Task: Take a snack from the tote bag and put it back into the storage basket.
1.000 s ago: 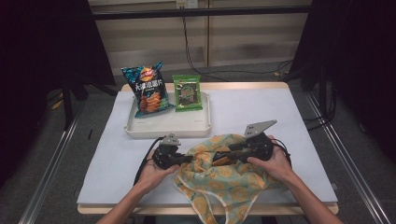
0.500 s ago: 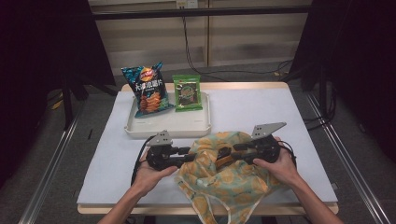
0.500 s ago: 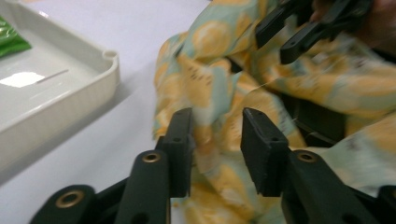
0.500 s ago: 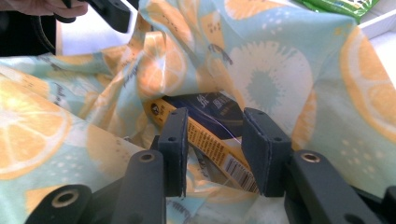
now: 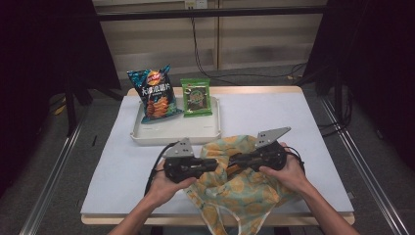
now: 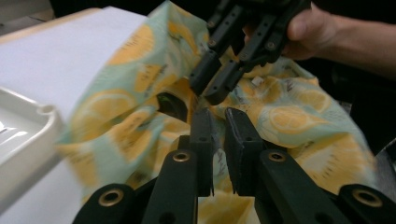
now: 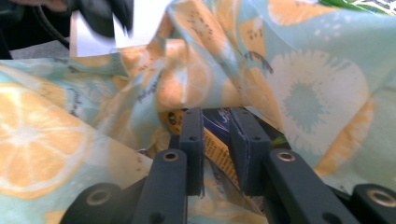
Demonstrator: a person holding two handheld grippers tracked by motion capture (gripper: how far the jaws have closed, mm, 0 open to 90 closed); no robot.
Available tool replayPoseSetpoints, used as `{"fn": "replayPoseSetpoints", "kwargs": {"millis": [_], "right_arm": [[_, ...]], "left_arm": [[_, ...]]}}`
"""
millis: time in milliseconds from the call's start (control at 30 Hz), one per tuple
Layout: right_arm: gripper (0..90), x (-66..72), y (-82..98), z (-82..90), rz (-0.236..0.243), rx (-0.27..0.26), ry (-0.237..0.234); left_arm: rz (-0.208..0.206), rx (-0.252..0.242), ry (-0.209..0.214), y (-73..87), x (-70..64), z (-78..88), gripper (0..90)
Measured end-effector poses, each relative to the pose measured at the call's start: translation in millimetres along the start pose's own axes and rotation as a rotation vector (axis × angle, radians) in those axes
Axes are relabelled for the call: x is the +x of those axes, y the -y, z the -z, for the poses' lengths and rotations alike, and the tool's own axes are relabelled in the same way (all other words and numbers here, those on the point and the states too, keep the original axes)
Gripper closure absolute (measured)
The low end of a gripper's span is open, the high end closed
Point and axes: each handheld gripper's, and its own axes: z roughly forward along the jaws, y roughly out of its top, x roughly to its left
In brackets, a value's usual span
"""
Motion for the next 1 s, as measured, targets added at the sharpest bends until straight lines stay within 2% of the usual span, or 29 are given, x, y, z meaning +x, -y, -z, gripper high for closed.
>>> {"fn": "replayPoseSetpoints", "kwargs": {"millis": [133, 233, 300, 333, 367, 467, 533, 567, 600, 633, 667, 700, 833, 867, 900, 933, 967, 1000], "right_arm": [[78.5, -3.9, 2.6, -2.1, -0.008, 0.017, 0.019], [78.7, -6.6, 4.2, -2.3, -0.007, 0.03, 0.033], [77.4, -8.5, 5.6, -3.7, -0.009, 0.034, 0.038], [76.5, -8.9, 5.9, -4.3, -0.011, 0.041, 0.039], [75.9, -9.7, 5.8, -5.1, -0.008, 0.043, 0.039], [70.5, -13.1, 3.1, -9.3, -0.011, 0.046, 0.046], [66.4, -15.1, 1.0, -13.4, -0.011, 0.052, 0.052], [64.4, -15.8, 0.2, -15.1, -0.009, 0.053, 0.052], [61.8, -16.3, -0.9, -17.4, -0.005, 0.058, 0.051], [59.9, -16.5, -2.1, -19.9, 0.0, 0.062, 0.04], [58.4, -16.7, -3.5, -23.3, 0.013, 0.072, 0.028], [57.3, -16.4, -4.6, -25.1, 0.015, 0.071, 0.025], [50.5, -14.9, -11.1, -35.8, 0.079, 0.108, 0.006], [49.7, -14.5, -12.2, -38.5, 0.093, 0.112, 0.004], [48.4, -13.9, -13.4, -41.0, 0.102, 0.118, -0.004], [47.3, -13.9, -14.1, -42.0, 0.111, 0.122, -0.01], [46.5, -13.2, -14.6, -43.2, 0.123, 0.126, -0.007], [46.1, -12.9, -14.5, -43.3, 0.131, 0.127, -0.012]], "left_arm": [[-0.002, 0.069, 0.038, 0.3, 3.7, -31.4, 79.8], [-0.003, 0.112, 0.025, 2.1, 7.6, -49.6, 76.1], [-0.013, 0.148, 0.005, 3.8, 9.9, -53.9, 74.2], [-0.011, 0.156, -0.004, 5.2, 11.2, -54.0, 72.6], [-0.003, 0.138, -0.002, 6.6, 12.7, -52.5, 72.2], [-0.014, 0.147, -0.053, 5.9, 15.4, -44.0, 68.5], [-0.006, 0.129, -0.054, 8.2, 17.3, -40.2, 66.1], [-0.014, 0.145, -0.065, 8.5, 17.4, -37.5, 65.6], [-0.014, 0.137, -0.07, 9.3, 17.6, -36.4, 65.2], [-0.034, 0.16, -0.104, 10.0, 17.6, -34.2, 64.8], [-0.034, 0.166, -0.116, 11.2, 18.1, -33.5, 63.3], [-0.032, 0.179, -0.12, 13.2, 19.9, -31.3, 62.7], [-0.016, 0.189, -0.122, 20.0, 21.9, -26.2, 62.6], [-0.009, 0.185, -0.112, 21.8, 23.8, -25.5, 63.4], [-0.003, 0.191, -0.11, 22.1, 24.7, -24.3, 65.2], [0.003, 0.177, -0.096, 23.1, 25.9, -24.6, 66.2], [-0.004, 0.183, -0.092, 23.0, 26.0, -24.0, 69.8], [-0.013, 0.199, -0.105, 22.4, 25.3, -22.1, 73.7]]}}
